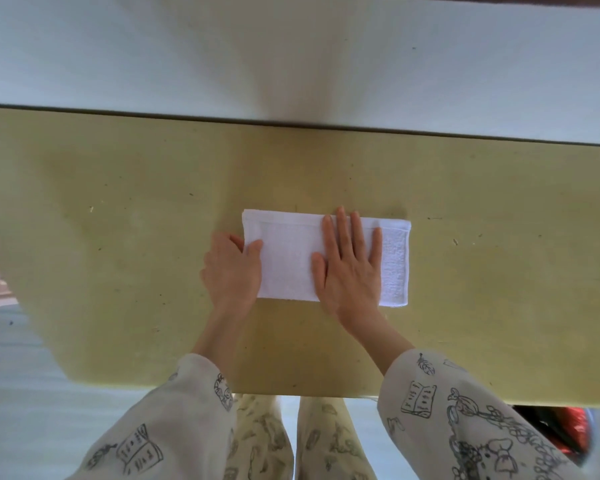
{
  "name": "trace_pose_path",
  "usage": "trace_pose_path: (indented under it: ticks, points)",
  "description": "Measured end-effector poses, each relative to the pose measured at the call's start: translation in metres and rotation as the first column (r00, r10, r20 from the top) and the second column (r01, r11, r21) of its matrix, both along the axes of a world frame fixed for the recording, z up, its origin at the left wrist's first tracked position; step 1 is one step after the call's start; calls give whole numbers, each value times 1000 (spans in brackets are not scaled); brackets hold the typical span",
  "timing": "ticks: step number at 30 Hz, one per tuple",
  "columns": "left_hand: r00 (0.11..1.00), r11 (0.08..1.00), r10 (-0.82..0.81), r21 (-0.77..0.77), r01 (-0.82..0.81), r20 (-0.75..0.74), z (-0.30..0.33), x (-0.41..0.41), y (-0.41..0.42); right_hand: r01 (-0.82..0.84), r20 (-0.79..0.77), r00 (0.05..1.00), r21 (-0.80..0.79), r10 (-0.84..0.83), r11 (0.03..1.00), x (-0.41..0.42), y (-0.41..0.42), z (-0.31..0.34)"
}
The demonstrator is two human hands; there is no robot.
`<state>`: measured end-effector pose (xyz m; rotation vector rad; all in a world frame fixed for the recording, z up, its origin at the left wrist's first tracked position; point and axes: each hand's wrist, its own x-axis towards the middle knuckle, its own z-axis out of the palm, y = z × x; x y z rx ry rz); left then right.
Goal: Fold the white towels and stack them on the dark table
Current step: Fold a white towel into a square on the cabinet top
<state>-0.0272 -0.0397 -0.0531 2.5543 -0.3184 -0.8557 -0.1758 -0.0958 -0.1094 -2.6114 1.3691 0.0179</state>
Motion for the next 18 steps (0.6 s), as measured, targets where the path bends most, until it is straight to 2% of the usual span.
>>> trace_pose_path:
  ticks: [3, 6, 9, 13, 18]
  points:
    - [985, 993, 102, -46, -109, -137, 7, -1, -2, -1, -2, 1000, 3, 1, 1000, 0, 0, 0]
    - [980, 998, 41, -34, -48, -196, 10, -2, -4, -2, -6, 1000, 3, 2, 1000, 0, 0, 1]
    - [966, 997, 63, -33, -73, -251, 8, -2, -5, -10, -14, 1000, 10, 11, 1000, 0, 0, 1]
    - [967, 991, 35, -118, -67, -253, 8, -4, -2, -26, -12, 1000, 18, 26, 1000, -1, -1, 0]
    - [991, 956, -39, -294, -1, -130, 12, -14, 3, -8, 20, 1000, 32, 8, 999, 0, -1, 2]
